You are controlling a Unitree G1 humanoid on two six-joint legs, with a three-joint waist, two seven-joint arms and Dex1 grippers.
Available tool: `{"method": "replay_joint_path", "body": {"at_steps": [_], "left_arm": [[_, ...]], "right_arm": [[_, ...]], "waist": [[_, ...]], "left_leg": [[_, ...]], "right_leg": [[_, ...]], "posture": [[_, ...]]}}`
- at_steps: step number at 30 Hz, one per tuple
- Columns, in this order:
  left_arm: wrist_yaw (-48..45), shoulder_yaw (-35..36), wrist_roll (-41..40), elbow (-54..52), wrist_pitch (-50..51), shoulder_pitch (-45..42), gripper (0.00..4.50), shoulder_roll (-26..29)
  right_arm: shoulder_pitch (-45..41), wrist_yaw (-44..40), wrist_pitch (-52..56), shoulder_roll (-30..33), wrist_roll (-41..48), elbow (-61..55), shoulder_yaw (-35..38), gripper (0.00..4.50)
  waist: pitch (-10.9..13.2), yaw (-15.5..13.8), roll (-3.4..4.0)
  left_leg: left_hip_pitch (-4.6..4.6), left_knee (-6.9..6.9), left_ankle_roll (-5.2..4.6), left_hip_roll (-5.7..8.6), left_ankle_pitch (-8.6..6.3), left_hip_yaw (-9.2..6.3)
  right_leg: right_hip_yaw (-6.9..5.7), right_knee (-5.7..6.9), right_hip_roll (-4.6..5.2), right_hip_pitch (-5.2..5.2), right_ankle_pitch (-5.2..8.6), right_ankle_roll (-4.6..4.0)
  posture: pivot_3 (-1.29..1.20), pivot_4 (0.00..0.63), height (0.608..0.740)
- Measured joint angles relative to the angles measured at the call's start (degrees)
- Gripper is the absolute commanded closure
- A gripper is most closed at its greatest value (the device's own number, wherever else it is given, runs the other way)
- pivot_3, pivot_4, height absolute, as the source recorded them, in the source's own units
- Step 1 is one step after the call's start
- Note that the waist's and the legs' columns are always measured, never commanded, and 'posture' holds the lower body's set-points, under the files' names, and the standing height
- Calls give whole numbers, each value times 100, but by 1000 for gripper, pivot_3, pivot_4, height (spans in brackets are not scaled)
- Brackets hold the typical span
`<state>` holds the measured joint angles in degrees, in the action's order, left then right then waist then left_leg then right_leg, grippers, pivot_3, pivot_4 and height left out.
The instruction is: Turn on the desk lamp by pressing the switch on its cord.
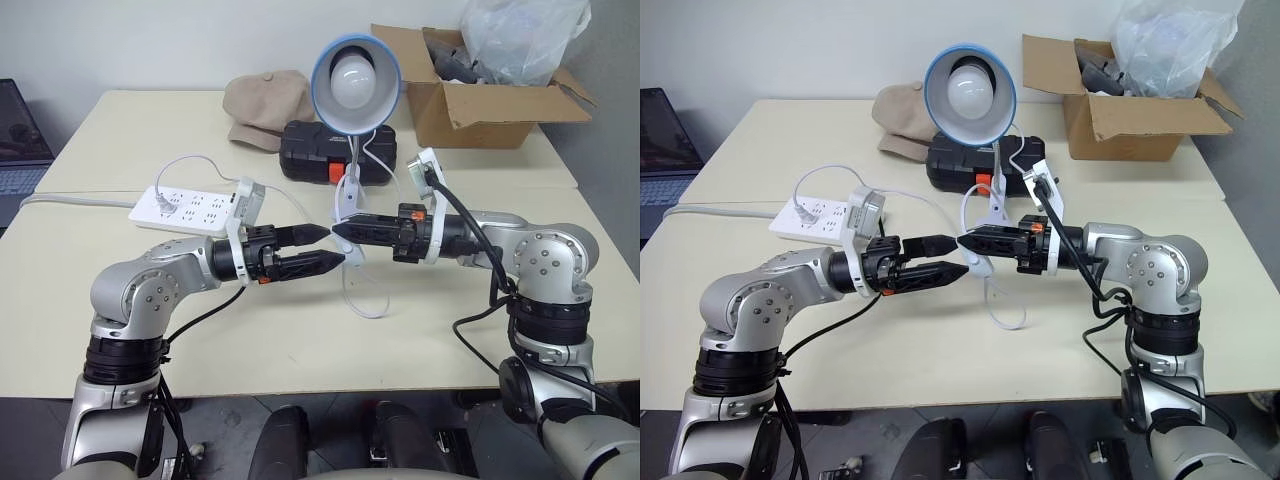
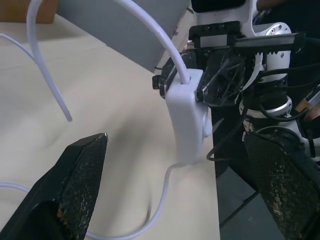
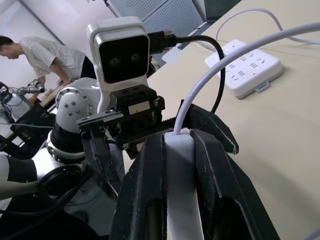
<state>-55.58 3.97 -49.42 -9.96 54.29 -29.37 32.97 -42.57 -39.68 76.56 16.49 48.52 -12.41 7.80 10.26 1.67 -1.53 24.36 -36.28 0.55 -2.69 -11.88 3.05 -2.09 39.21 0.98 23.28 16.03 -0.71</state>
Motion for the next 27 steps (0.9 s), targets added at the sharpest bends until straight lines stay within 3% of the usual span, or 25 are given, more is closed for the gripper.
{"method": "replay_joint_path", "body": {"at_steps": [21, 27], "left_arm": [[241, 25, -415, -119, 169, 2, 0, -292], [160, 23, -428, -115, 150, 2, 1020, -290]], "right_arm": [[-184, 421, 29, -100, 797, 133, 42, 4105], [-195, 502, 28, -58, 937, 133, 40, 4105]], "waist": [[0, -3, 0], [0, -3, 0]], "left_leg": [[0, -1, 0, 0, 0, 1], [0, -2, 0, 0, 0, 1]], "right_leg": [[1, -1, 1, -1, 0, 2], [1, -1, 1, -1, 0, 2]], "posture": [[0, 150, 740], [0, 150, 740]]}}
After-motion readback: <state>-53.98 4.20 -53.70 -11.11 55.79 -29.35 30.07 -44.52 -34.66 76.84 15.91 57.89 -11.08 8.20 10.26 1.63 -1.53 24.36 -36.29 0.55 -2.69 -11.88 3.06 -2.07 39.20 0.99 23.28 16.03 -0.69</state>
